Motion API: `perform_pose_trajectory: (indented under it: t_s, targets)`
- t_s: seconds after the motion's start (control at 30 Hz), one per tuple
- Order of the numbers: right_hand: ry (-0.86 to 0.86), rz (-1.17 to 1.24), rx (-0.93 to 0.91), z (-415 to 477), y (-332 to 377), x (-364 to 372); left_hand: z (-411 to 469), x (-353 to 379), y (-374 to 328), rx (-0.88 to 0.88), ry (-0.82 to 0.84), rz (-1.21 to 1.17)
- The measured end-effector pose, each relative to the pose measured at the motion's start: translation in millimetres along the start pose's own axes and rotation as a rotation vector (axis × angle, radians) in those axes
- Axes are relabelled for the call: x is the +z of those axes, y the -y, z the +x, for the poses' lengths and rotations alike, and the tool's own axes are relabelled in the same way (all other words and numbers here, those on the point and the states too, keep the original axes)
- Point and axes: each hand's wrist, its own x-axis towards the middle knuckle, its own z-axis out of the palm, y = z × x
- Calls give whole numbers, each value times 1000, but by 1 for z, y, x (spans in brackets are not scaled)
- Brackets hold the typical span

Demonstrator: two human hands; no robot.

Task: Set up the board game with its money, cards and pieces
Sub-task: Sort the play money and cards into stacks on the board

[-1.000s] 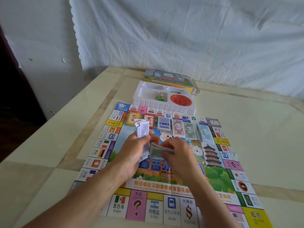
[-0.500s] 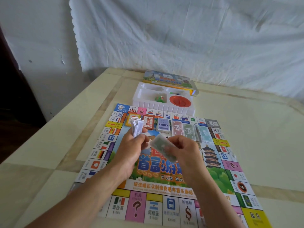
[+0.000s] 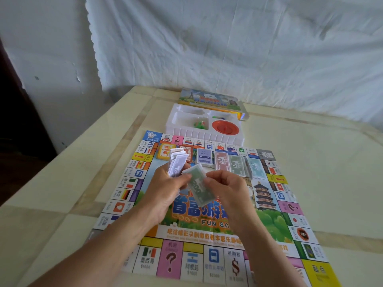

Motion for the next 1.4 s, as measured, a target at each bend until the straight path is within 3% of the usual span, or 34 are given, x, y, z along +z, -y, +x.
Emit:
perform_pose_trajectory:
  t_s: [0.13, 0.37, 0.6, 0.73, 0.93, 1.07, 1.4]
  targets:
    - [-76, -254, -110, 3, -2, 0, 0, -2, -4, 1, 2, 49]
    - [-60, -352, -146, 3, 3, 3, 0, -6, -6, -1, 39, -24]
    - [-37, -1153, -436, -3, 29, -1, 5, -10, -7, -84, 36, 37]
    - [73, -1372, -473, -4, 27, 9, 6, -13, -3, -57, 15, 94]
    - [99, -1302, -385, -4, 21, -1, 5, -12, -1, -38, 62, 168]
    - [117, -1070, -260, -6, 13, -15, 4, -10, -1, -55, 46, 137]
    - [-1, -804, -271, -6, -7, -11, 3, -8, -1, -98, 26, 45]
